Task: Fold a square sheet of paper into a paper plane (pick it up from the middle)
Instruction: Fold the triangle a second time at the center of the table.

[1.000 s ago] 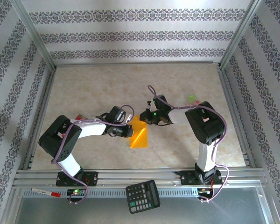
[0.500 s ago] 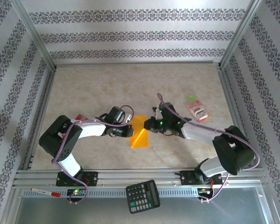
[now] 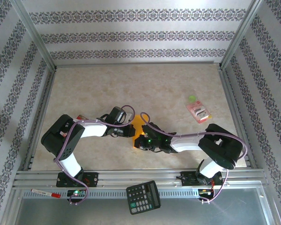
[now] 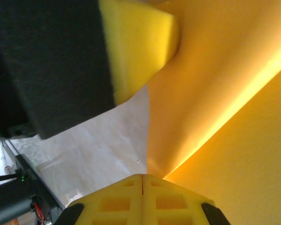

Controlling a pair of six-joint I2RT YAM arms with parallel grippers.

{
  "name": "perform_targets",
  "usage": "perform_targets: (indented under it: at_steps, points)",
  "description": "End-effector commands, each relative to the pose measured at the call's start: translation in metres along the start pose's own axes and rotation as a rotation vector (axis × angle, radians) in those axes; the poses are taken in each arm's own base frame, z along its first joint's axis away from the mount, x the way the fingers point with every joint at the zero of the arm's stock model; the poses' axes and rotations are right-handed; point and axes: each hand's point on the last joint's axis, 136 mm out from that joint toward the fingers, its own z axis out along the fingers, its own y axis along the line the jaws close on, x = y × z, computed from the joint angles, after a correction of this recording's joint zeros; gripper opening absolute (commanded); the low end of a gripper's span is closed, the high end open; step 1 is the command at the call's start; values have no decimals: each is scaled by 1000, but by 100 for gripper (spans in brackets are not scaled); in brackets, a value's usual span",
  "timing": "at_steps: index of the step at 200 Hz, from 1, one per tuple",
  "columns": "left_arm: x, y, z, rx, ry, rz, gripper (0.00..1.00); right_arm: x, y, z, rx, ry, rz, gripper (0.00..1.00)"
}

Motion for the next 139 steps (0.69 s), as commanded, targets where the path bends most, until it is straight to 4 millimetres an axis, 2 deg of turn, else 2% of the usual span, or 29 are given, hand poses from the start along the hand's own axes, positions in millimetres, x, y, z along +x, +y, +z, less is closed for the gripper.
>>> perform_targets:
  at_steps: [1,83,108,139]
  points:
    - [64,61,10,-206,179,-116,0,-13,17,6,-35,-58,-2,0]
    - [68,63,11,-210,187,-115,0,-13,5,14,1,-59,9,0]
    - [68,63,11,-213,188,-118,0,-6,-7,21,31,-32,27,0]
    - [69,65,9,-228,187,-117,0,8,-19,20,63,-16,45,0]
